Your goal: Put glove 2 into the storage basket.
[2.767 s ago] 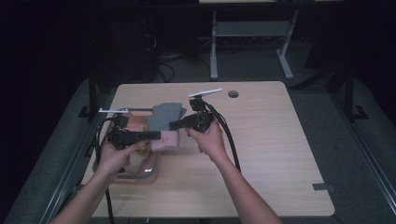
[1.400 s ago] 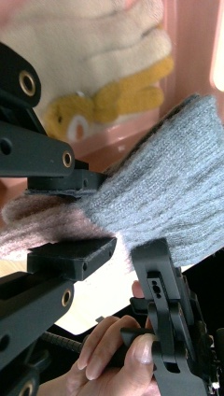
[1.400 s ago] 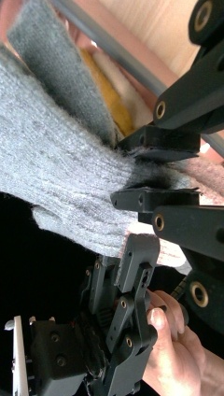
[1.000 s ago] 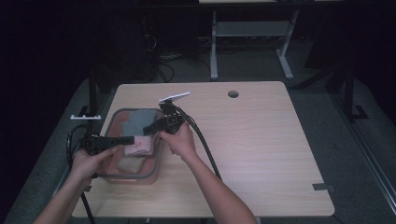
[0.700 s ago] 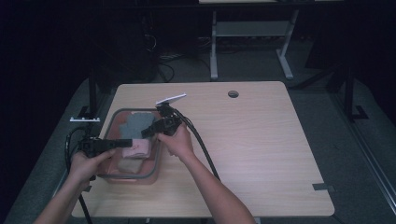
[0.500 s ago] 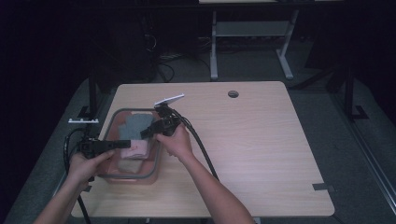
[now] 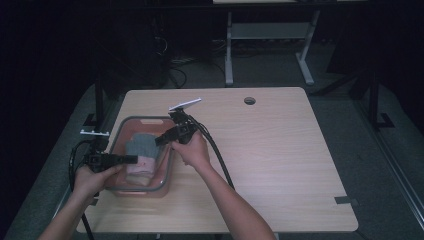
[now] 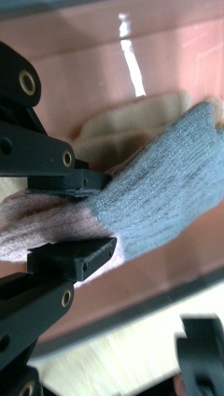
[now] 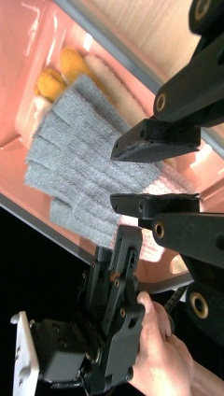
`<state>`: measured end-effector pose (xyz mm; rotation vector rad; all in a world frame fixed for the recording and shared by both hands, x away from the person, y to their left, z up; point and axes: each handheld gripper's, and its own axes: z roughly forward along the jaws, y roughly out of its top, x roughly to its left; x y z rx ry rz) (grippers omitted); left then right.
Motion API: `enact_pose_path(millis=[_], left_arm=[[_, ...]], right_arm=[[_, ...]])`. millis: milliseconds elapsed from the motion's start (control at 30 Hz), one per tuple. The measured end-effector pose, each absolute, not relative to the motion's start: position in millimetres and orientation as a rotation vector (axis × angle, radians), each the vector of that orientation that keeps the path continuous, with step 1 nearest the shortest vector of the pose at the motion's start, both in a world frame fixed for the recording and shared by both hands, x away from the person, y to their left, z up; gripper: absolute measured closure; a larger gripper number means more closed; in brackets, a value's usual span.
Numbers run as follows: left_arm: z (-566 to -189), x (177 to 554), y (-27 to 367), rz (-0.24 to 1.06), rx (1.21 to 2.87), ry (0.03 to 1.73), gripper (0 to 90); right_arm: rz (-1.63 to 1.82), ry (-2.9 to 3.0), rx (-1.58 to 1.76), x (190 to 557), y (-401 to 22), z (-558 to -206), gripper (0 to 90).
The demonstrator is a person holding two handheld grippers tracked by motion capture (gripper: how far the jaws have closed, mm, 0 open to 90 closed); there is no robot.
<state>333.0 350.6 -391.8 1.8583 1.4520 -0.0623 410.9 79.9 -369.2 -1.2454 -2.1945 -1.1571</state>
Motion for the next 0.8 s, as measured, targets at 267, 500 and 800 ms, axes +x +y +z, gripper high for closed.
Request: enact_pose_path(millis=[267,500,800], left_arm=[[-384,334,350,0.032,1.908,1.477,56.4],[-376,335,350,0.106,1.938,1.485,51.4],[-361,336,346,0.152,1.945,1.462,50.9]], right_arm=[[-1.185,-2.201,-1.252,408,67,-360,72.0],[-1.209,-2.198,-1.271,406,50,-356,71.6],[-1.241,-2.176,-1.305,403,27,-355,70.6]])
